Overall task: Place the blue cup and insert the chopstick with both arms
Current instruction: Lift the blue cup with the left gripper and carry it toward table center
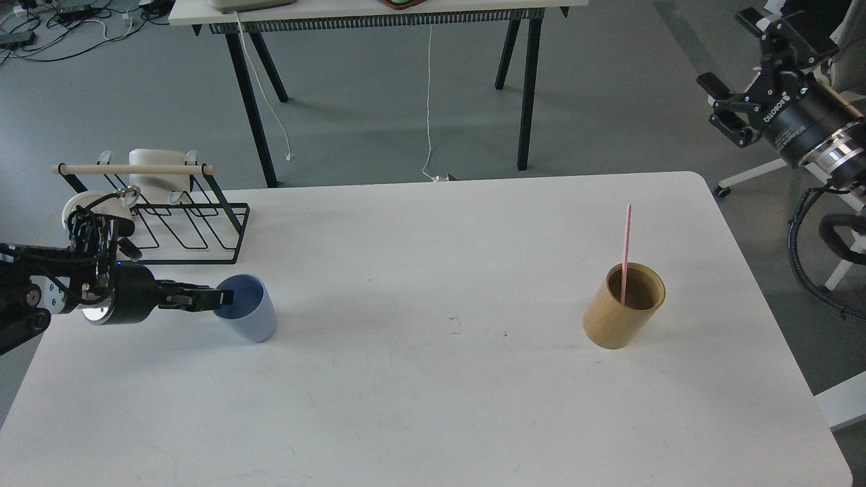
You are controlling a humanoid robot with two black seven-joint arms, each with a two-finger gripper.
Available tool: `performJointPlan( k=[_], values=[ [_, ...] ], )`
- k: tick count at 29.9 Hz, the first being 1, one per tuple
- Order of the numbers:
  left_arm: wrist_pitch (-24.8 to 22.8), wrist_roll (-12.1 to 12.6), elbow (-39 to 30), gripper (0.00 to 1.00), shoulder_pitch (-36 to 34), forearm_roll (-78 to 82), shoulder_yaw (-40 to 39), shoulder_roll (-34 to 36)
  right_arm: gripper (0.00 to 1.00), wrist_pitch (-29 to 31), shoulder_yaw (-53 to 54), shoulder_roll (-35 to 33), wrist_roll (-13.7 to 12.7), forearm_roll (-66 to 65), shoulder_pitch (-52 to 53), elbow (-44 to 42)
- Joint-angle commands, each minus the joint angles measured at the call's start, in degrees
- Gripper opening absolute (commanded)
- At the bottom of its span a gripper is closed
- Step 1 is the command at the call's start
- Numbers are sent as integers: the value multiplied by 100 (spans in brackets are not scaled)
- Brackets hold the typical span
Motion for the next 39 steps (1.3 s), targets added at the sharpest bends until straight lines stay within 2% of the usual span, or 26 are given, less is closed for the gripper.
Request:
performJointPlan(
  k=[1,4,6,12,16,21,25,27,33,36,39],
  values=[
    [1,0,0,19,46,5,-1,9,97,0,0,1,0,-2,-17,1],
    [1,0,0,10,55,5,-1,1,98,0,0,1,0,7,-17,1],
    [1,0,-9,8,55,5,-1,1,98,0,0,1,0,-2,-17,1],
    [1,0,-131,7,2,-21,-80,27,98,0,0,-8,0,-2,-25,-25],
    [-34,0,-535,7,-129,-56,-308,71,98,0,131,-78,0,7,-25,-78],
    [-323,0,-1054,6,-769,-240,-608,-87,98,0,430,-359,0,558,-25,-472],
    [-640,0,-915,6,-1350,-399,-537,-868,98,0,413,-737,0,1359,-122,-701],
    [-711,0,-591,6,-1517,-390,-441,-1228,97,0,421,-834,0,1588,-262,-798],
    [-702,0,648,6,-2124,-373,823,-2897,97,0,421,-957,0,2194,-622,-1202],
    [-694,0,1194,6,-2256,-355,1211,-3469,97,0,421,-983,0,2327,-790,-1334],
    [-694,0,1388,6,-2405,-355,1492,-3857,97,0,421,-984,0,2327,-878,-1440]
  ],
)
